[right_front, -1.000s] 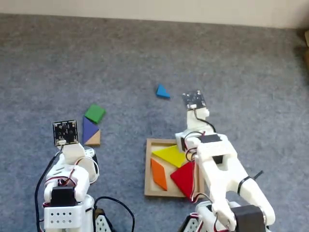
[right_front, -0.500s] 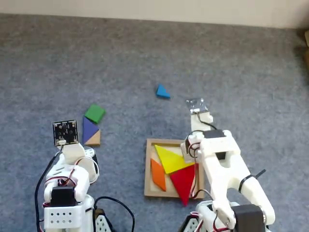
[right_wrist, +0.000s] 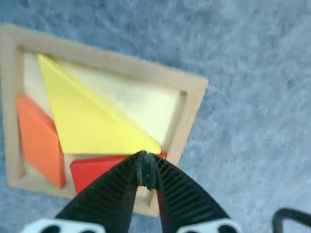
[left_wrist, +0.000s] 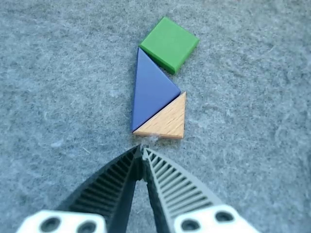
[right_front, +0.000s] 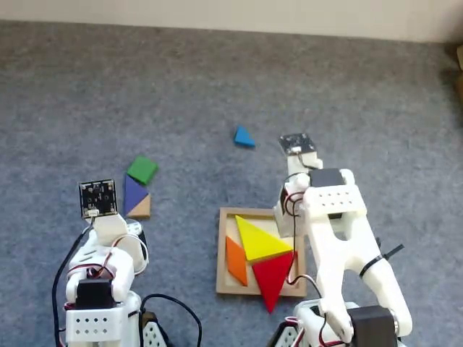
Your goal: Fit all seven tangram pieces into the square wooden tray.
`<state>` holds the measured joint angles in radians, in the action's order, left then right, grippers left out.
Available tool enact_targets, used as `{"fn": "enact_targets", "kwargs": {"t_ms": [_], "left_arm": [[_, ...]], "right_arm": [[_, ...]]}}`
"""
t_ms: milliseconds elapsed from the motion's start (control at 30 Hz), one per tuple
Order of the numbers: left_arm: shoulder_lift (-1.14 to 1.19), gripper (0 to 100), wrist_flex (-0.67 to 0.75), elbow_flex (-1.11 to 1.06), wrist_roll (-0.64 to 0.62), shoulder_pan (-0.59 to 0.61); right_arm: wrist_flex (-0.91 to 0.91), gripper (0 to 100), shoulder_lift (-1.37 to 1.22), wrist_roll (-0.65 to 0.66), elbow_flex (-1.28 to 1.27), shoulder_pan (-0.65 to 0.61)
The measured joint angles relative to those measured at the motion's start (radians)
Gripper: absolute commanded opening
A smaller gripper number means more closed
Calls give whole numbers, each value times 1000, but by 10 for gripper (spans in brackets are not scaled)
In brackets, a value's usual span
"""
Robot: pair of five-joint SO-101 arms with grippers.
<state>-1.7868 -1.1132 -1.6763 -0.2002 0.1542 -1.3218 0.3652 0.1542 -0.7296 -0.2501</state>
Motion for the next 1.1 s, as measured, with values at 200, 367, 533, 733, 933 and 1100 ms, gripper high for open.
{"fn": "enact_targets", "kwargs": {"t_ms": [200, 367, 533, 733, 933, 1100], "left_arm": [[0, 5, 0, 0, 0, 0], [0, 5, 0, 0, 0, 0], [0, 5, 0, 0, 0, 0], [0, 5, 0, 0, 0, 0], [0, 5, 0, 0, 0, 0], [0, 5, 0, 0, 0, 0]], "right_arm": [[-149, 5, 0, -21, 0, 0], [-207, 5, 75, -109, 0, -100], [-209, 5, 259, -233, -51, -250], [-127, 6, 339, -261, -215, -313], [-48, 6, 207, -261, -244, -313], [49, 6, 40, -249, -241, -284]]}}
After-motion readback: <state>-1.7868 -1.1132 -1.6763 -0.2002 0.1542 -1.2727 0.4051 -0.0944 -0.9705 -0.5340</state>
